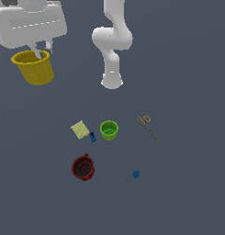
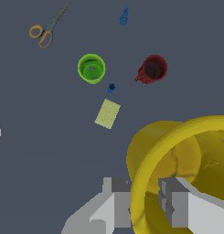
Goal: Pick up a designated object from a clutter of objects.
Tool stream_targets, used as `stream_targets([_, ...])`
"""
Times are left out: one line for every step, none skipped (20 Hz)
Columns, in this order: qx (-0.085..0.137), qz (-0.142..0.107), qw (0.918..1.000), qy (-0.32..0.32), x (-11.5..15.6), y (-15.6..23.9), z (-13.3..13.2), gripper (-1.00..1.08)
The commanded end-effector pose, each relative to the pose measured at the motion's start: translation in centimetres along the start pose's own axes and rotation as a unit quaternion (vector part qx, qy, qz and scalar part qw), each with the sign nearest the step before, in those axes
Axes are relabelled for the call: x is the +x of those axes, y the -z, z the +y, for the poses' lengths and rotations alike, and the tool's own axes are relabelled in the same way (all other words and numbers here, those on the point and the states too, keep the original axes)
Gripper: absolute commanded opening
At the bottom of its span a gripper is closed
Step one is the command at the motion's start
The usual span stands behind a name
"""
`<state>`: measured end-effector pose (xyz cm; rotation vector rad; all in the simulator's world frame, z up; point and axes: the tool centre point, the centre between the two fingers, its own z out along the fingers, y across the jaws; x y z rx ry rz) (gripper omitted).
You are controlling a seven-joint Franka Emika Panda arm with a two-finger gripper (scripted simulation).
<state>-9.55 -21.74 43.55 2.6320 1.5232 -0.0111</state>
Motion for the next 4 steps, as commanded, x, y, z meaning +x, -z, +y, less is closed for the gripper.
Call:
stream_targets([-0.001,0.0,1.0,0.001,-0.53,0.68,0.19,-1.0])
stream_targets([-0.001,0.0,1.0,0.001,-0.64,0.78,0.23,-1.0])
stream_targets([-0.001,0.0,1.0,0.001,-0.71,0.85,0.25,-1.0])
stream_targets([-0.001,0.0,1.0,0.001,-0.73,0.87,0.26,-1.0])
